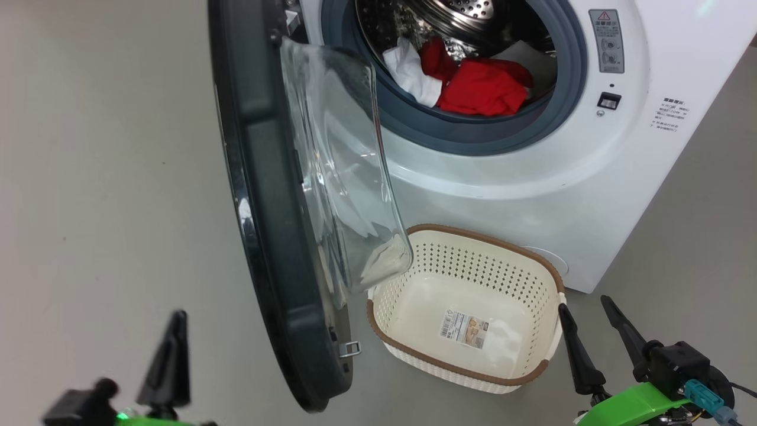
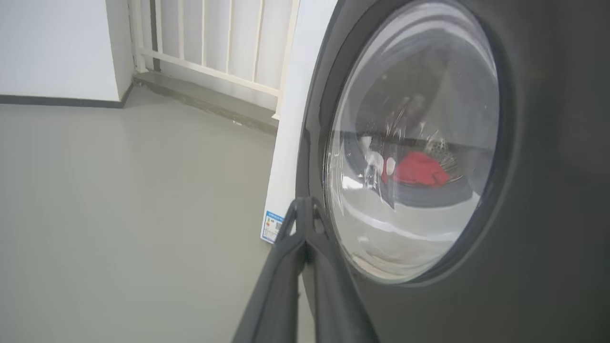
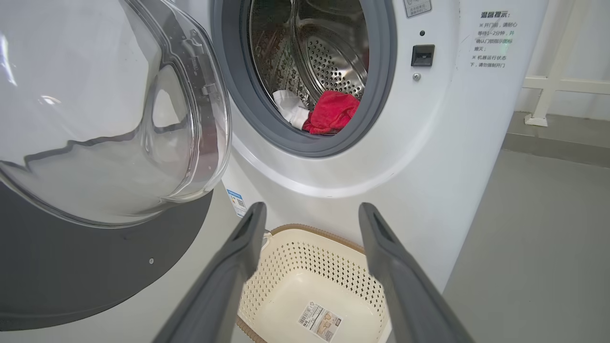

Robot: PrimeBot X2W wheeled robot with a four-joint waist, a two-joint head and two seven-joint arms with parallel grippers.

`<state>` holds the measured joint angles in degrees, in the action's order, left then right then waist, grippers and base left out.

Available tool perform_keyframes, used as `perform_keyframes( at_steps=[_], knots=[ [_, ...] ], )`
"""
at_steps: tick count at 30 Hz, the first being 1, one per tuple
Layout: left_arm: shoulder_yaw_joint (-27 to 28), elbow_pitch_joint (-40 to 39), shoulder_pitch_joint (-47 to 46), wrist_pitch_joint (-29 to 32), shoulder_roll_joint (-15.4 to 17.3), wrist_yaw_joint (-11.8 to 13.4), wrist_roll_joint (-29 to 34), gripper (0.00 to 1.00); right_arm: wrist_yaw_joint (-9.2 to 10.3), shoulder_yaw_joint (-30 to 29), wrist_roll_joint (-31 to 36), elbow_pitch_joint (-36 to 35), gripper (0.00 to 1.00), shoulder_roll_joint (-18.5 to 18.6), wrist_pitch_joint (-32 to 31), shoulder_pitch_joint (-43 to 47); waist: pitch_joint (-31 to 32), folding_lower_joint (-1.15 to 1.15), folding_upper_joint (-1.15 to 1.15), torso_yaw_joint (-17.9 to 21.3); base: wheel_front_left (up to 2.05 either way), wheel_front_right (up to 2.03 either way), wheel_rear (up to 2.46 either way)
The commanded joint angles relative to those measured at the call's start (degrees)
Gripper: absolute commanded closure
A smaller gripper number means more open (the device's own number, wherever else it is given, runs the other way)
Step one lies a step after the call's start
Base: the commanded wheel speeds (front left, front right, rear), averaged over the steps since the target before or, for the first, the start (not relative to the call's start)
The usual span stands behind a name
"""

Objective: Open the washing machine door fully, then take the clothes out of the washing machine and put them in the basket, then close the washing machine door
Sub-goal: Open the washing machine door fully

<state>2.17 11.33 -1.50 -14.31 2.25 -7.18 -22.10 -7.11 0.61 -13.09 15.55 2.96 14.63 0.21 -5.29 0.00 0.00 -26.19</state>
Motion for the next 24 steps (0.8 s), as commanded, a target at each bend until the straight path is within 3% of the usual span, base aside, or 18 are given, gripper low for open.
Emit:
perform_keyframes(
  at_steps=[1, 7, 12, 13, 18, 24],
  knots=[
    [2.5, -2.3, -2.9, -0.7, 0.6, -0.3, -0.6, 1.00, -0.37, 1.1, 0.5, -1.5, 0.00, 0.0, 0.4, -0.1, 0.1, 0.00, 0.00, -0.1, 0.00, 0.00, 0.00],
    [4.7, -13.3, -5.1, -0.7, 0.6, -0.3, -2.2, 1.00, -0.37, 1.5, 0.4, -1.5, 0.00, -0.1, 0.4, 0.1, 0.3, 0.00, 0.00, -0.1, 0.00, 0.00, 0.00],
    [-0.9, -24.3, -4.8, -0.7, 0.6, -0.3, -2.1, 1.00, -0.37, 1.7, 0.5, -1.7, 0.00, -0.1, 0.4, -0.1, 0.2, 0.00, 0.00, 0.0, 0.00, 0.00, 0.00],
    [-4.5, -26.7, -4.0, -0.7, 0.6, -0.3, -1.0, 1.00, -0.37, 1.8, 0.5, -1.7, 0.00, -0.1, 0.4, -0.2, 0.2, 0.00, 0.00, 0.0, 0.00, 0.00, 0.00],
    [-15.1, -27.1, -1.6, -0.7, 0.6, -0.3, 0.3, 1.00, -0.37, 2.0, 0.5, -1.8, 0.00, -0.1, 0.4, -0.3, 0.0, 0.00, 0.00, 0.2, 0.00, 0.00, 0.00],
    [-23.0, -19.9, 0.2, -0.7, 0.6, -0.3, -1.3, 1.00, -0.37, 2.4, 0.2, -1.8, 0.00, -0.1, 0.4, -0.6, -0.1, 0.00, 0.00, 0.5, 0.00, 0.00, 0.00]
  ],
)
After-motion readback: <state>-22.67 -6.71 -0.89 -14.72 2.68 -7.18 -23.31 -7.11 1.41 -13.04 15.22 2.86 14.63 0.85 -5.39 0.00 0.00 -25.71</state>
